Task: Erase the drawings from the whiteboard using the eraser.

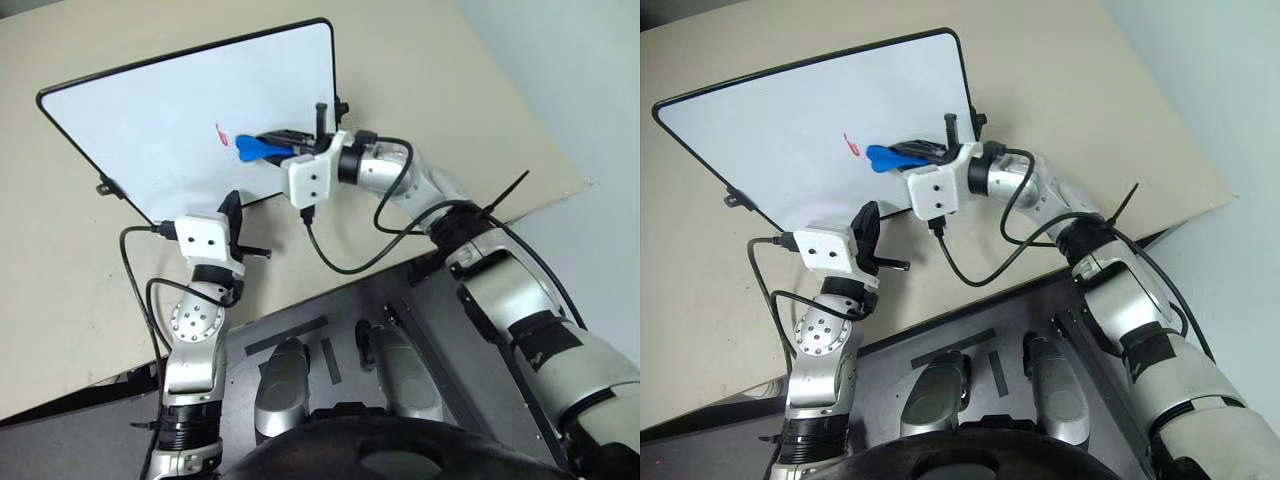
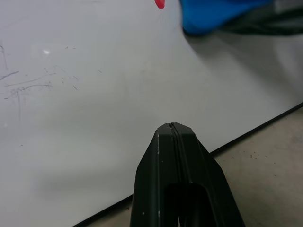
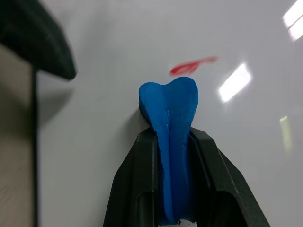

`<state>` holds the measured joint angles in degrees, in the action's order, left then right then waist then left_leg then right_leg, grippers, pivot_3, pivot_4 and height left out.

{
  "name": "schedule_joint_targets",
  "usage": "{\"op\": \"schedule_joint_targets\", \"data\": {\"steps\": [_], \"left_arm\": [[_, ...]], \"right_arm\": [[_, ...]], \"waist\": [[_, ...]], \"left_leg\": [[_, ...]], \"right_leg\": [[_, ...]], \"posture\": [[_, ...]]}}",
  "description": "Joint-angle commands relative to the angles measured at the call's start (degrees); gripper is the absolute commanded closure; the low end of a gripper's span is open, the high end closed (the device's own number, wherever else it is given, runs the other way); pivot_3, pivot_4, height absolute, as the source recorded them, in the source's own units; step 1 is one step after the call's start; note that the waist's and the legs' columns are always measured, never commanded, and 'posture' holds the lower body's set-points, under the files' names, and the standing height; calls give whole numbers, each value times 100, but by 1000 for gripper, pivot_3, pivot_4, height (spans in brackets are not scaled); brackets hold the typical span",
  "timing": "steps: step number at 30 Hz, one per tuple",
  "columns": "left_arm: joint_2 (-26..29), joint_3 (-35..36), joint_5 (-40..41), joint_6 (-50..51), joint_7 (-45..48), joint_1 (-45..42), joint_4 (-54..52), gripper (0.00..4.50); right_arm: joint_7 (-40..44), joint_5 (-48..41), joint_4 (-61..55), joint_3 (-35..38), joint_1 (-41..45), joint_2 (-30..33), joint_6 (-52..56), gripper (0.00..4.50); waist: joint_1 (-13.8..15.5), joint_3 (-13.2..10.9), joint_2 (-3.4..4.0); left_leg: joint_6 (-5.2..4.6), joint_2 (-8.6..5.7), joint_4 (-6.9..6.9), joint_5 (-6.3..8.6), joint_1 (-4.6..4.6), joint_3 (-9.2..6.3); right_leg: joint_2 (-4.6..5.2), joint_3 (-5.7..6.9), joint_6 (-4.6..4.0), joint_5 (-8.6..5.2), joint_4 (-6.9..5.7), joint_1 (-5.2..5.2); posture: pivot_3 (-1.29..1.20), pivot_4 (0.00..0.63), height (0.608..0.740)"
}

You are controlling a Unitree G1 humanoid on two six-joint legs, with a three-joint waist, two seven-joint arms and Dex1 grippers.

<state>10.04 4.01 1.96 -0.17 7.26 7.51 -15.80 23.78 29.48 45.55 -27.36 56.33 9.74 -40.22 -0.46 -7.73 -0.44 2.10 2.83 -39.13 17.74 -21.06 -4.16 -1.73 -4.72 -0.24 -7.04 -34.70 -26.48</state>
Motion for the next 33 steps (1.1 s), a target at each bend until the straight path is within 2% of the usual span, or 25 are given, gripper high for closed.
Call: {"op": "schedule_joint_targets", "data": {"steps": [1, 16, 33], "left_arm": [[-16, -17, -25, -143, 5, -57, -92, 4500], [-35, -66, -44, -193, -1, -159, 10, 4500], [-42, -60, -19, -202, 29, -214, 70, 4500]], "right_arm": [[5, -93, -301, 101, 25, 86, 109, 3980], [-502, 255, 283, -131, 793, -731, 204, 3980], [-468, 164, -182, 44, 180, 97, 310, 3980]], "waist": [[-2, 0, 0], [-56, 0, 0], [-10, 0, -1]], "left_leg": [[0, 0, 0, 0, 0, 0], [-4, 0, 2, -2, 4, -4], [-4, -1, -4, -3, 3, -2]], "right_leg": [[0, 0, 0, 1, 0, 0], [-1, 9, -11, 28, 3, -19], [0, 7, -7, 37, 11, -14]], "posture": [[0, 150, 740], [0, 150, 740], [0, 150, 740]]}}
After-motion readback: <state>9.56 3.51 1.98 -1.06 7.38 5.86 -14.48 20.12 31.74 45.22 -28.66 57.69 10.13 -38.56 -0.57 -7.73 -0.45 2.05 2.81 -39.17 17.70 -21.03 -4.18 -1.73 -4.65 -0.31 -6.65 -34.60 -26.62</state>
